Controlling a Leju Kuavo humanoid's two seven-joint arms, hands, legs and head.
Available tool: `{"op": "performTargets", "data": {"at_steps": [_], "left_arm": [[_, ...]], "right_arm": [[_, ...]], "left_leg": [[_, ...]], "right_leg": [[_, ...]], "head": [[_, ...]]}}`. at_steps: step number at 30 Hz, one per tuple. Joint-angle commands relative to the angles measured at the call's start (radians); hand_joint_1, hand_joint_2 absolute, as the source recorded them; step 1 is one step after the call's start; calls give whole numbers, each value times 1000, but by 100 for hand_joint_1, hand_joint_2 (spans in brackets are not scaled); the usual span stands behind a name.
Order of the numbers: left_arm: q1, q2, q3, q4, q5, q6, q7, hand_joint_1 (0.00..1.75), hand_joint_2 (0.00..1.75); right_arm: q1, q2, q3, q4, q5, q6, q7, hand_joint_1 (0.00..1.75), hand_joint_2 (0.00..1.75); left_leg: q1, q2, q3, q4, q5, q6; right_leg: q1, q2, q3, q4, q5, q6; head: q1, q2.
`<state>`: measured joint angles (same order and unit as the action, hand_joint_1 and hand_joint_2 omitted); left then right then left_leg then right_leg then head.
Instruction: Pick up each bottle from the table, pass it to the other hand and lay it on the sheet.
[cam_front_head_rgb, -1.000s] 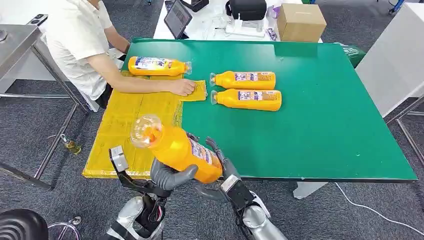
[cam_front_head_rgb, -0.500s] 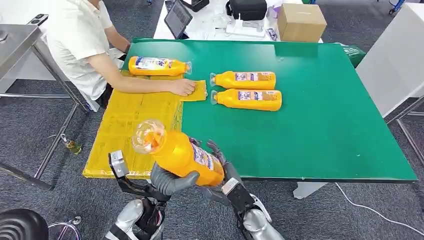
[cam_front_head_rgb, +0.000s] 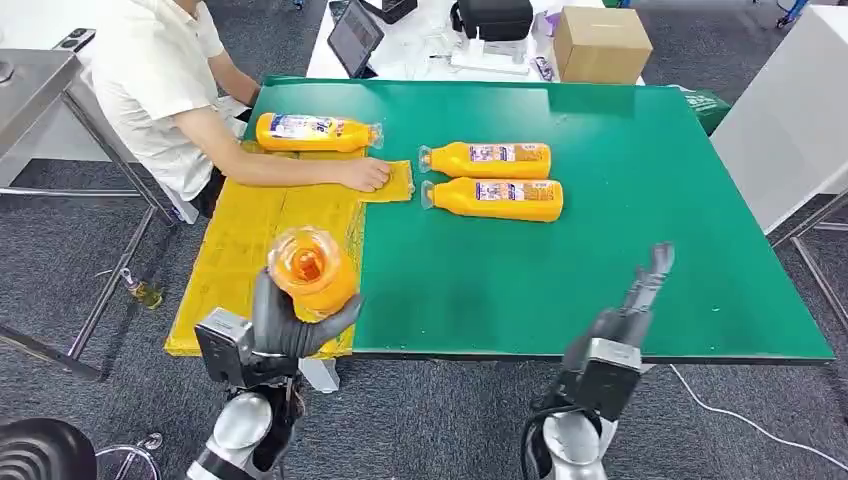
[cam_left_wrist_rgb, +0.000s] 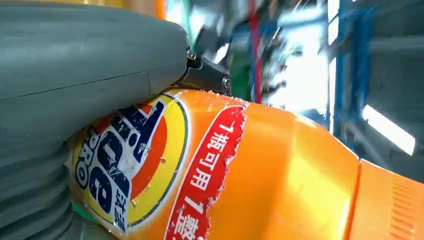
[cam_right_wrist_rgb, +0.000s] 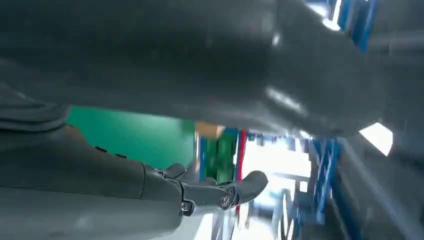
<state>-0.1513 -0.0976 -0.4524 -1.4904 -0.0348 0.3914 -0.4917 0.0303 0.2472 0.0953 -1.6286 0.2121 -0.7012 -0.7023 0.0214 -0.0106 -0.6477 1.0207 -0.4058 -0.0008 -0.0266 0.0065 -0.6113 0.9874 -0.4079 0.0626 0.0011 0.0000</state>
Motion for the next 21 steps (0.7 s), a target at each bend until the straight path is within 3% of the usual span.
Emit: {"op": "performTargets", "data": {"at_steps": [1, 14, 16, 21], "left_arm": [[-51, 56, 5, 32, -106, 67, 30, 141, 175], [-62, 62, 1, 49, -174, 110, 37, 141, 175], [-110, 89, -26, 129, -352, 153, 100, 133, 175], [-310, 114, -90, 473, -882, 159, 295, 161, 175]], "right_arm": [[-4, 70, -233, -15, -15, 3, 4, 0, 0], [-5, 71, -231, -16, -6, 3, 4, 0, 0], [-14, 68, -214, 11, -17, 3, 4, 0, 0], [-78, 10, -103, 146, -65, 3, 4, 0, 0]], "left_leg": [[0, -1, 3, -1, -1, 1], [0, 0, 6, -1, -2, 2], [0, 0, 6, -1, -2, 2], [0, -1, 6, -2, 0, 1]], "right_leg": [[1, -2, 4, -1, -1, -2], [1, -1, 6, -1, -2, -3], [1, -2, 7, -1, -2, -3], [1, -2, 7, -2, 0, -3]], "head": [[0, 0], [0, 0], [0, 0], [0, 0]]}}
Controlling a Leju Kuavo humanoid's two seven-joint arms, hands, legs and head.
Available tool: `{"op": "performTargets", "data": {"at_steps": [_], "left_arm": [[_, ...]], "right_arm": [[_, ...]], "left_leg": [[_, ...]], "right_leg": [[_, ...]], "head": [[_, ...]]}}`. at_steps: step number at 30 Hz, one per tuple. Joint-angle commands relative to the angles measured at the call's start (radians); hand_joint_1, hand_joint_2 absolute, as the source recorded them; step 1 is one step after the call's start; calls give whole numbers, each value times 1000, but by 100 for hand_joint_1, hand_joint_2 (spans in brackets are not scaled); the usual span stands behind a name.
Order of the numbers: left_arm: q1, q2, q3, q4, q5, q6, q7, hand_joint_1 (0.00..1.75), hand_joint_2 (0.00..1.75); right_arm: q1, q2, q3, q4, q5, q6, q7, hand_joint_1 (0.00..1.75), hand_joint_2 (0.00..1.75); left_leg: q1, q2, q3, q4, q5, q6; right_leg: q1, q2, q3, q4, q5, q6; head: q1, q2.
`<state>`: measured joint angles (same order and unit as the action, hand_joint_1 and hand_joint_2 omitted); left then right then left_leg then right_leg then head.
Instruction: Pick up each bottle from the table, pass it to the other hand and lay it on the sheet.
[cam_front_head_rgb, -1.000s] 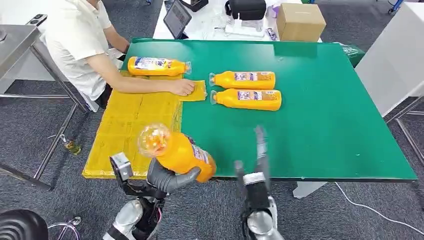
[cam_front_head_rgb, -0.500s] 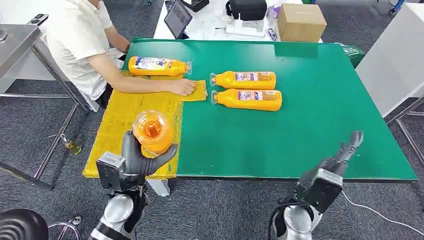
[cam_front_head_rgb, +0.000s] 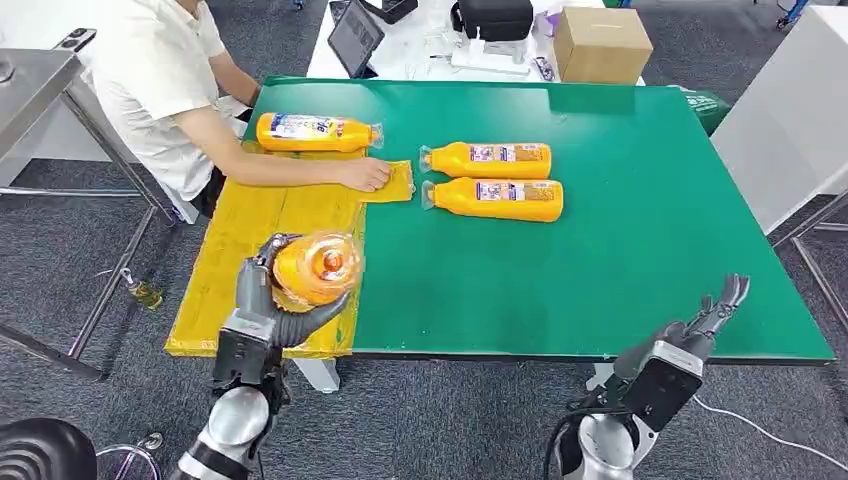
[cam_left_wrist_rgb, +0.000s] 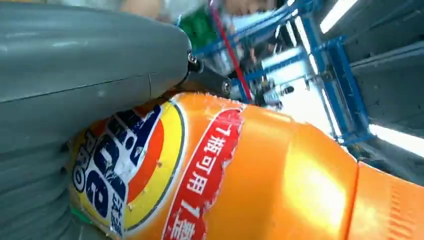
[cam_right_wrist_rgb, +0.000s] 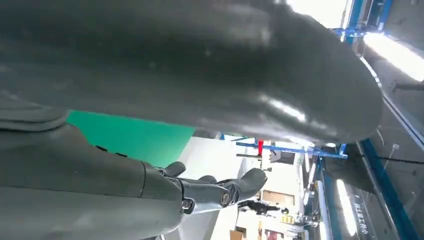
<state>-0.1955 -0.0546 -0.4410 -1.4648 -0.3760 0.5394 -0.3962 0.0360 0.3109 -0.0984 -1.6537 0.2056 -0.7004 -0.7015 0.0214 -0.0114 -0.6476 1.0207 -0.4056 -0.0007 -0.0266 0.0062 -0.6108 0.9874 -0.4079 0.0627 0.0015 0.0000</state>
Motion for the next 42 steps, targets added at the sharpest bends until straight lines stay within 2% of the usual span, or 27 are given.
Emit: {"op": "performTargets", "data": {"at_steps": [1, 4, 5, 6, 9, 10, 13, 14, 16, 17, 18, 19, 20, 23, 24, 25, 26, 30, 37, 42], "left_arm": [[-290, 54, -92, 494, -517, -48, 185, 166, 175], [-350, 56, -121, 573, -544, -152, 203, 166, 175], [-360, 56, -122, 587, -546, -163, 205, 145, 175], [-378, 56, -125, 617, -546, -183, 205, 150, 175], [-386, 55, -120, 632, -537, -192, 201, 150, 175], [-399, 51, -97, 657, -502, -204, 182, 162, 175], [-446, 51, -100, 707, -509, -225, 183, 169, 175], [-462, 48, -104, 726, -512, -234, 183, 171, 175], [-500, 38, -119, 763, -533, -255, 195, 162, 175], [-523, 27, -122, 793, -534, -273, 200, 145, 175], [-532, 21, -119, 804, -532, -276, 206, 119, 175], [-548, 10, -121, 831, -534, -284, 213, 138, 175], [-552, 4, -120, 843, -533, -286, 217, 138, 175], [-549, -22, -107, 877, -523, -276, 240, 110, 175], [-540, -30, -106, 888, -528, -253, 253, 42, 175], [-517, -39, -102, 895, -530, -200, 247, 10, 175], [-505, -44, -86, 895, -516, -170, 239, 0, 175], [-444, -41, -65, 960, -500, -117, 224, 0, 175], [-444, -41, -65, 960, -500, -117, 224, 0, 175], [-451, -44, -56, 993, -492, -146, 230, 0, 175]], "right_arm": [[-91, -69, 123, 196, -64, 2, 3, 0, 0], [-102, -96, 173, 240, -87, 2, 3, 0, 0], [-103, -101, 184, 245, -94, 2, 3, 0, 0], [-104, -111, 202, 254, -103, 2, 3, 0, 0], [-105, -120, 221, 262, -112, 6, 3, 0, 0], [-104, -133, 242, 270, -124, 13, 3, 0, 0], [-111, -136, 251, 287, -132, 26, 3, 0, 0], [-112, -135, 253, 290, -132, 26, 3, 0, 0], [-118, -133, 254, 303, -134, 33, 3, 0, 0], [-123, -133, 256, 312, -132, 37, 3, 0, 0], [-124, -133, 256, 315, -134, 40, 3, 0, 0], [-127, -131, 259, 321, -134, 45, 3, 0, 0], [-128, -131, 260, 324, -135, 47, 3, 0, 0], [-129, -125, 260, 342, -138, 54, 3, 0, 0], [-128, -123, 259, 349, -139, 53, 3, 0, 0], [-131, -119, 258, 358, -144, 58, 3, 0, 0], [-129, -118, 259, 359, -144, 61, 3, 0, 0], [-129, -110, 264, 387, -145, 66, 3, 0, 0], [-129, -110, 264, 387, -145, 66, 3, 0, 0], [-128, -112, 256, 399, -147, 62, 3, 0, 0]], "left_leg": [[1, -1, 8, -3, 1, 1], [1, 2, 5, -2, 1, 0], [1, 3, 7, -2, 0, 1], [1, 2, 6, -1, 1, 0], [1, 2, 5, -1, 1, 0], [1, 3, 7, -1, 0, 0], [1, 2, 4, -1, 1, 0], [2, 3, 10, -2, -1, 1], [1, 2, 4, 0, 1, 0], [2, 1, 5, 0, 1, 0], [1, 1, 3, 0, 2, 0], [1, 1, 4, 0, 1, 0], [1, 1, 5, 0, 1, 0], [2, 0, 5, 0, 1, 0], [1, 0, 6, -1, 1, 1], [1, 1, 4, 0, 1, 0], [1, 2, 6, -1, 1, 1], [0, 5, 10, -3, -1, 1], [0, 2, 4, -1, 1, 0], [1, 4, 6, -1, 0, 1]], "right_leg": [[2, -2, 9, -3, 0, -4], [2, 0, 5, -2, 1, -3], [2, 1, 7, -3, 1, -4], [2, 0, 5, -2, 2, -5], [1, 0, 4, -1, 2, -5], [2, 0, 6, -2, 2, -6], [2, 0, 3, -1, 2, -5], [3, 0, 9, -2, 1, -7], [2, -1, 4, -1, 2, -5], [3, -1, 5, 0, 1, -6], [1, 0, 2, 0, 2, -5], [2, -2, 4, 0, 2, -5], [2, -1, 5, 0, 1, -6], [2, -2, 5, -1, 1, -6], [2, -3, 7, -2, 1, -6], [2, 0, 4, -1, 2, -5], [2, 0, 6, -2, 1, -5], [1, 2, 9, -3, 1, -6], [1, 0, 3, -1, 1, -5], [2, 1, 6, -1, 1, -6]], "head": [[0, 0], [-1, 0], [0, 0], [0, 0], [0, 0], [0, 0], [0, 0], [0, 0], [0, 0], [0, 0], [0, 0], [0, 0], [0, 0], [0, 0], [0, 0], [0, 0], [0, 0], [0, 0], [0, 0], [0, 0]]}}
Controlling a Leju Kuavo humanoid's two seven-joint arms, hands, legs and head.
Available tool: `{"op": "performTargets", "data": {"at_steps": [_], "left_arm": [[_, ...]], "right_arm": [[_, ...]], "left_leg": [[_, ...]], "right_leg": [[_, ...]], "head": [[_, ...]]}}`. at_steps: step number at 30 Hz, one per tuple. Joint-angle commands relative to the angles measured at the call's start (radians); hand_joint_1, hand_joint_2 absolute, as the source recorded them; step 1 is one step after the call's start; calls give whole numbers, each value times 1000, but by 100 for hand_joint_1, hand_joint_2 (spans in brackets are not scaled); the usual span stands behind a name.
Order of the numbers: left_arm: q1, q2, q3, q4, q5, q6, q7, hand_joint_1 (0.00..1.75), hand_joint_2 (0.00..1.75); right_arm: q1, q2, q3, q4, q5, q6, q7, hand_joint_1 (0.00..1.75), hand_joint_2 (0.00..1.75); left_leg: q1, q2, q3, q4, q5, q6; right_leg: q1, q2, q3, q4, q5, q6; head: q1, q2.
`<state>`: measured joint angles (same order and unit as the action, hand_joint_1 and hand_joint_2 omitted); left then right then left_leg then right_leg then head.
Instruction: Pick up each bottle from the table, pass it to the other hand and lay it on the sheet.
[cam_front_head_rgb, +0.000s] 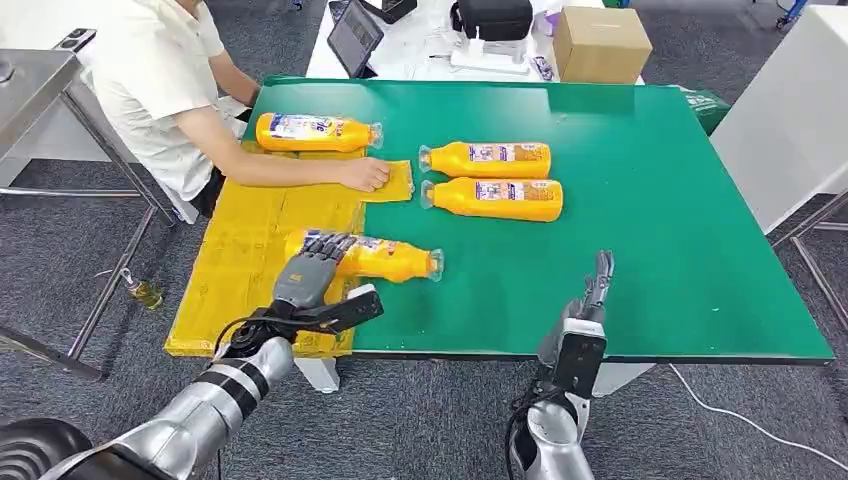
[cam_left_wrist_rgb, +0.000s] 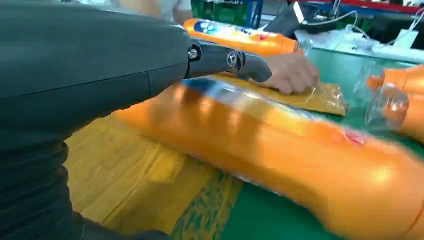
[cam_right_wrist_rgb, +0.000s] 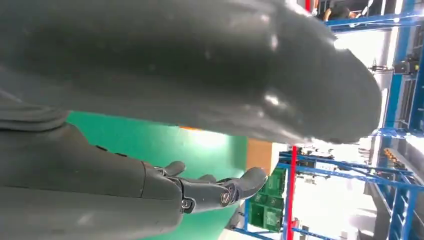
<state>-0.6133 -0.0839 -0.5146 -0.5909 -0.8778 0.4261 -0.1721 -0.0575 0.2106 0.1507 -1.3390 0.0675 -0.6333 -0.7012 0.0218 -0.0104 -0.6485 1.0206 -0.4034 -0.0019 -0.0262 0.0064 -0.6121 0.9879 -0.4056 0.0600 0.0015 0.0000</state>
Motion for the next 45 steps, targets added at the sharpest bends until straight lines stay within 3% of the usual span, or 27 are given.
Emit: {"op": "performTargets", "data": {"at_steps": [1, 12, 18, 22, 25, 28, 45], "left_arm": [[-34, -17, 22, 127, 14, -42, 9, 0, 175], [-39, -29, 47, 175, 72, -214, -17, 0, 175], [-24, -34, 46, 125, 84, -194, -63, 0, 175], [74, -77, 89, -101, 211, -140, -231, 0, 175], [203, -60, 12, -396, 260, -157, -254, 0, 175], [279, -28, -64, -569, 292, -167, -246, 0, 175], [335, 20, -206, -808, 529, -166, -315, 0, 175]], "right_arm": [[-32, -13, 6, 87, -10, -4, 3, 0, 0], [-39, -16, -14, 125, -9, -5, 3, 0, 0], [-42, -25, -7, 123, 1, -18, 3, 0, 0], [-20, -35, -6, 99, 7, -44, 3, 0, 0], [-2, -39, -16, 74, 6, -64, 3, 0, 0], [8, -38, -34, 61, 16, -65, 3, 0, 0], [21, -20, -103, 15, 137, -65, 3, 0, 0]], "left_leg": [[0, 2, 5, -1, -1, 1], [0, 2, 9, -2, -1, 2], [0, 1, 8, -1, 0, 1], [0, -1, 7, -1, 1, 1], [0, -2, 8, -1, -1, 2], [-1, -1, 9, 0, -2, 2], [-1, 1, 5, -1, -3, 1]], "right_leg": [[1, 1, 5, -1, -1, -2], [1, 1, 9, -2, 0, -3], [1, 1, 8, -2, 0, -2], [0, -1, 8, -1, 0, -2], [0, -2, 8, -2, -1, -2], [0, -1, 9, -1, -3, -2], [0, 0, 4, -1, -1, -2]], "head": [[0, 0], [0, 0], [0, 0], [0, 0], [0, 0], [0, 0], [0, 0]]}}
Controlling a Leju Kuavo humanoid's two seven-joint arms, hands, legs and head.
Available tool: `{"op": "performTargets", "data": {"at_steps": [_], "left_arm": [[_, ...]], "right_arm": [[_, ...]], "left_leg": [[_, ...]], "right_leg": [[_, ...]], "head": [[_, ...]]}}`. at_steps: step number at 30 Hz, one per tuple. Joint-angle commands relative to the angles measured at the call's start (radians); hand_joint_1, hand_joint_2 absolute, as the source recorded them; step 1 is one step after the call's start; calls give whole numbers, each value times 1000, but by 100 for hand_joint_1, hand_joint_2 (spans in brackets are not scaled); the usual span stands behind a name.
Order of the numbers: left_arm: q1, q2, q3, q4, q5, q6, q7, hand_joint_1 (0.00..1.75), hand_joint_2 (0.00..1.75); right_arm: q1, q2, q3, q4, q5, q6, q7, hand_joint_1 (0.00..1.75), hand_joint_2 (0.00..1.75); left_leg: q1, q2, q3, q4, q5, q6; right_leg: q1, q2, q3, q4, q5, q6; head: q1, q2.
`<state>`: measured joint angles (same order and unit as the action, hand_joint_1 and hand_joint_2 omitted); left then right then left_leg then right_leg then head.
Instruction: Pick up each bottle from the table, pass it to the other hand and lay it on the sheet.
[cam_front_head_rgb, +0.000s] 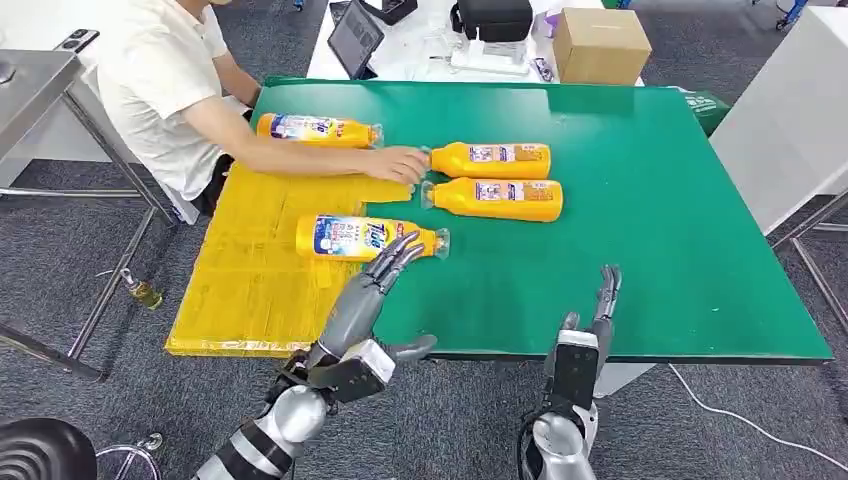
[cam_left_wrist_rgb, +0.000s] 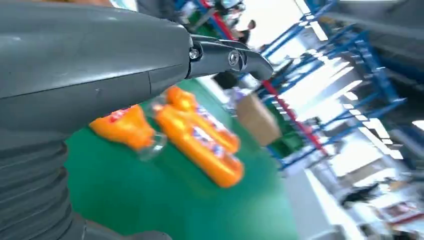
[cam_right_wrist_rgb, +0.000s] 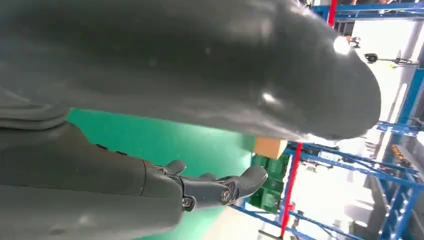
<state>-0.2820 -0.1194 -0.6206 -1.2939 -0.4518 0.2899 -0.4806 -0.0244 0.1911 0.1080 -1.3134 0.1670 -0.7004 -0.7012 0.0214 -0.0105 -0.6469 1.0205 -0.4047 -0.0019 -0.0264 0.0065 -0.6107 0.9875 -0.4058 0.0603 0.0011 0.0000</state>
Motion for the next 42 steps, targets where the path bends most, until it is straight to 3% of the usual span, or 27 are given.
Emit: {"op": "performTargets", "data": {"at_steps": [1, 7, 9, 11, 20, 21, 22, 23, 24, 27, 32, 33, 37, 42], "left_arm": [[4, 56, -100, -105, 103, -30, -6, 0, 175], [4, 52, -100, -103, 156, -38, -15, 0, 175], [5, 52, -102, -103, 178, -39, -22, 0, 175], [6, 54, -101, -102, 194, -43, -27, 0, 175], [6, 56, -100, -102, 196, -43, -29, 0, 175], [4, 55, -100, -101, 205, -48, -34, 0, 175], [0, 54, -99, -99, 212, -52, -40, 0, 175], [-2, 53, -100, -97, 215, -55, -43, 0, 175], [-9, 50, -101, -93, 226, -62, -51, 0, 175], [-13, 48, -99, -92, 233, -64, -57, 0, 175], [-13, 50, -97, -93, 239, -65, -63, 0, 175], [-17, 52, -103, -91, 249, -59, -65, 0, 175], [-16, 44, -105, -96, 256, -66, -70, 0, 175], [-16, 44, -106, -96, 256, -67, -70, 0, 175]], "right_arm": [[-12, 0, -60, -11, 37, 2, 3, 0, 0], [-25, -23, -23, -9, 9, 2, 3, 0, 0], [-34, -39, -3, 17, 58, 2, 3, 0, 0], [-71, -77, 23, 139, 204, 2, 3, 0, 0], [-80, -83, 22, 148, 199, 2, 3, 0, 0], [-99, -83, -22, 217, 389, 2, 3, 0, 175], [-121, -76, -128, 264, 624, 2, 3, 0, 175], [-131, -76, -172, 271, 718, 2, 3, 0, 175], [-155, -81, -290, 262, 961, 2, 3, 0, 175], [-205, -130, -358, 313, 1131, 2, 3, 0, 175], [-256, -168, -337, 438, 1201, 2, 27, 0, 175], [-276, -187, -270, 485, 1220, 2, 97, 0, 175], [-337, -249, -171, 630, 1260, 2, 179, 0, 175], [-345, -256, -156, 640, 1258, 2, 187, 0, 175]], "left_leg": [[0, 1, 4, -1, -2, 1], [0, 2, 6, -1, -2, 1], [0, 1, 2, -1, -1, 1], [1, 3, 6, -1, -3, 2], [0, 2, 7, -2, -2, 2], [0, 2, 6, -1, -2, 1], [0, 1, 4, -1, -1, 1], [0, 1, 6, -2, -2, 1], [0, 0, 4, -1, -1, 1], [0, -1, 5, -1, -1, 2], [0, 0, 7, -1, -1, 3], [0, 0, 4, -1, -1, 2], [0, 3, 4, -1, -1, 2], [0, 2, 5, -1, -1, 2]], "right_leg": [[1, 0, 4, -1, -2, -3], [1, 0, 5, -1, -2, -3], [0, 0, 2, -1, -1, -2], [1, 1, 6, -1, -2, -3], [1, 1, 7, -2, -1, -4], [1, 1, 6, -2, -1, -3], [1, 0, 4, -2, 0, -2], [1, 0, 6, -2, -1, -3], [1, -1, 5, -2, -1, -2], [1, -2, 6, -2, -1, -3], [1, -1, 8, -3, -1, -3], [1, 0, 6, -2, 0, -2], [1, 2, 4, -2, 0, -2], [1, 1, 5, -1, 0, -2]], "head": [[0, 0], [0, 0], [0, 0], [0, 0], [0, 0], [0, 0], [0, 0], [0, 0], [0, 0], [0, 0], [0, 0], [0, 0], [0, 0], [0, 0]]}}
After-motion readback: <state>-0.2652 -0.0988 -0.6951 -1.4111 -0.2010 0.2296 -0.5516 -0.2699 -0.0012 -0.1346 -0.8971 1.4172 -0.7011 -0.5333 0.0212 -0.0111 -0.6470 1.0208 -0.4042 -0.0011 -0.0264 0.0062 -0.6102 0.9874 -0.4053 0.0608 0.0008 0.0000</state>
